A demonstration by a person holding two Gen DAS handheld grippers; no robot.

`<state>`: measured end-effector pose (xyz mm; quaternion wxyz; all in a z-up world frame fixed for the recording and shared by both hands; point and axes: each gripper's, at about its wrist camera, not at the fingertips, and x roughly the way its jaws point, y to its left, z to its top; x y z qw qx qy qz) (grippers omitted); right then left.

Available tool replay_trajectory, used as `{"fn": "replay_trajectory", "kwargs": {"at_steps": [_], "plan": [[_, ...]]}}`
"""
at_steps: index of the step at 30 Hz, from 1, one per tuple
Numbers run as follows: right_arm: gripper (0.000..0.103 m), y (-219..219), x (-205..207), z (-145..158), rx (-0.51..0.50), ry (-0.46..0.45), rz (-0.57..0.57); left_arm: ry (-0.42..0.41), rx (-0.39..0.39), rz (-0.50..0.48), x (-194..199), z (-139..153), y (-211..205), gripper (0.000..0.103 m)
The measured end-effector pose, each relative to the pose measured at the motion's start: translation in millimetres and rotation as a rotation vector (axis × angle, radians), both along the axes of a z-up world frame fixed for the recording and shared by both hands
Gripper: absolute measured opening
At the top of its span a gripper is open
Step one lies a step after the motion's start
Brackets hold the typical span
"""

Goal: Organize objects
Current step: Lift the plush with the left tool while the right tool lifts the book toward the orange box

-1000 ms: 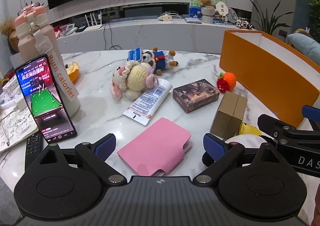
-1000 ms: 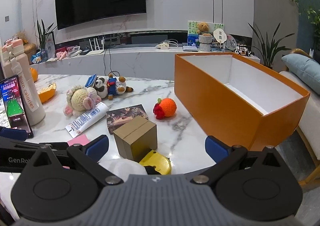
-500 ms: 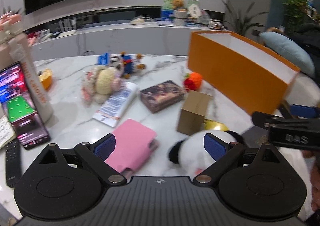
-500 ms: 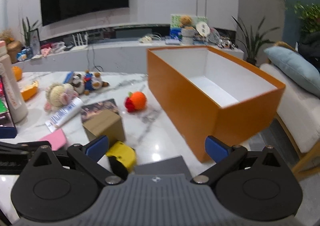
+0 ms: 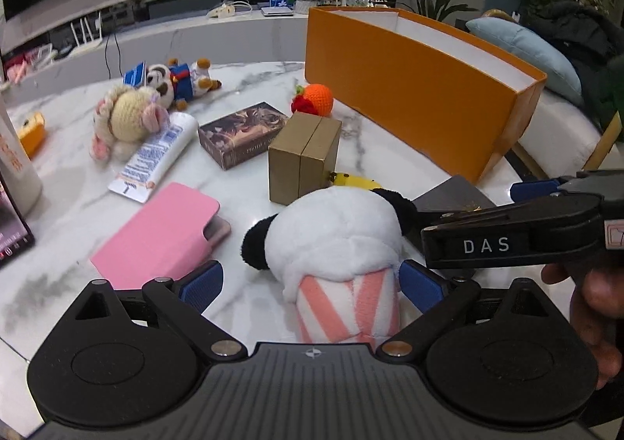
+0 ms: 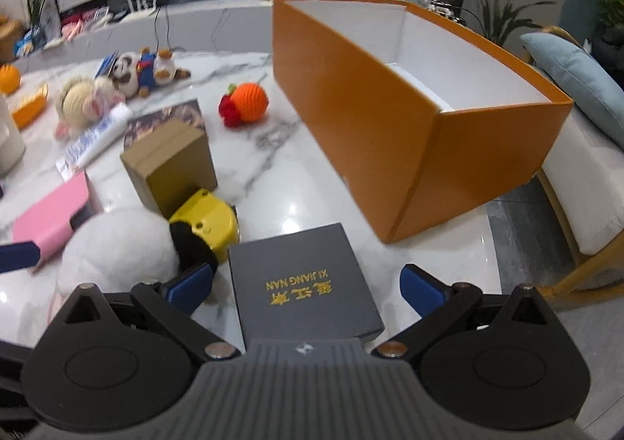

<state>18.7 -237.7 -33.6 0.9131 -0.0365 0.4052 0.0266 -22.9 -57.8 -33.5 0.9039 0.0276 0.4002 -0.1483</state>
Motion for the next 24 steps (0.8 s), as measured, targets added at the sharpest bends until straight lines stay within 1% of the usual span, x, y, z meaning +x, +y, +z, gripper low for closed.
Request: {"fn": "replay_trajectory", "kwargs": {"at_steps": [3,5,9,11,15,16,17,20,21,24], "plan": [[0.102,-3,2,-3,-0.008,-0.013,0.008,0.008,-0.024,0.006,1,-1,1,0.103],[0.102,-3,5,-7,-0.021,-0.003,0.023,0.019,-0.035,0.017,3,-3,1,0.103],[0.102,-6,11,-14,-0.006,0.013,0.061,0.045,-0.112,0.047,7,-10,6,0.103],[0.102,-6,11,-15,-0.012,0.007,0.061,0.043,-0.132,0.052,7,-13,6,0.103],[0.102,-3,11,-17,-0.038,-0.005,0.074,0.042,-0.117,0.045,6,-16,5,0.103],[0.102,-3,11,-17,-0.04,-0.003,0.076,0.047,-0.12,0.033,6,-16,5,0.1],[0.102,-2,12,-18,-0.041,-0.002,0.078,0.051,-0.132,0.022,6,-17,6,0.094],[0.097,-3,13,-18,-0.019,-0.01,0.07,0.069,-0.151,0.017,6,-22,4,0.088],[0.095,-3,14,-18,-0.007,-0.006,0.068,0.077,-0.15,0.019,7,-24,3,0.088],[0.089,-3,17,-22,0.014,0.023,0.068,0.057,-0.124,0.016,5,-27,-1,0.087]]}}
